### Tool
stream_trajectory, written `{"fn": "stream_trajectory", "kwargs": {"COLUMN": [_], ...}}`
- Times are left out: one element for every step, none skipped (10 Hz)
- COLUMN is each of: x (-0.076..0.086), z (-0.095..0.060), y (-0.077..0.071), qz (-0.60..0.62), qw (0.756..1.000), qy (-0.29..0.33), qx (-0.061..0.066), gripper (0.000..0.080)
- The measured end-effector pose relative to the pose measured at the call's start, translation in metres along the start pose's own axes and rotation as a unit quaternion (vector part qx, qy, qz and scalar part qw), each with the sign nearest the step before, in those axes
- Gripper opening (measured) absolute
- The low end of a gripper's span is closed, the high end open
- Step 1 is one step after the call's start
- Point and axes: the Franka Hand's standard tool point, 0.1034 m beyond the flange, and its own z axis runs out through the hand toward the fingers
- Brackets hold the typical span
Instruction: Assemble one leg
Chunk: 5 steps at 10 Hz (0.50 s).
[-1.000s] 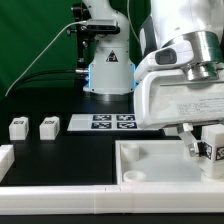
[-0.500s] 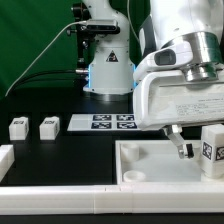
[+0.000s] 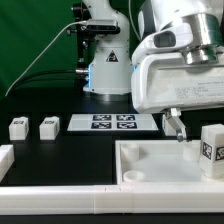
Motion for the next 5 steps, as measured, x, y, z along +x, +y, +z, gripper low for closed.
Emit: {"fn": "stream_trajectory", "kwargs": {"x": [0.000,0.000,0.001,-0.006,-0.003], "z": [-0.003,-0.004,-0.004,-0.002,-0.005], "y": [0.001,-0.003,-0.002,-0.006,-0.013], "qz": [0.005,0.009,0.007,0.011,0.015], "qw": [1.000,0.999,0.999,0.998,0.993], "qy": [-0.014,-0.037,-0.031,-0.061,-0.110], "qx": [0.003,0.010,0.009,0.017,0.031], "gripper": [0.0649,0.0649,0.0649,0.0649,0.0649]}}
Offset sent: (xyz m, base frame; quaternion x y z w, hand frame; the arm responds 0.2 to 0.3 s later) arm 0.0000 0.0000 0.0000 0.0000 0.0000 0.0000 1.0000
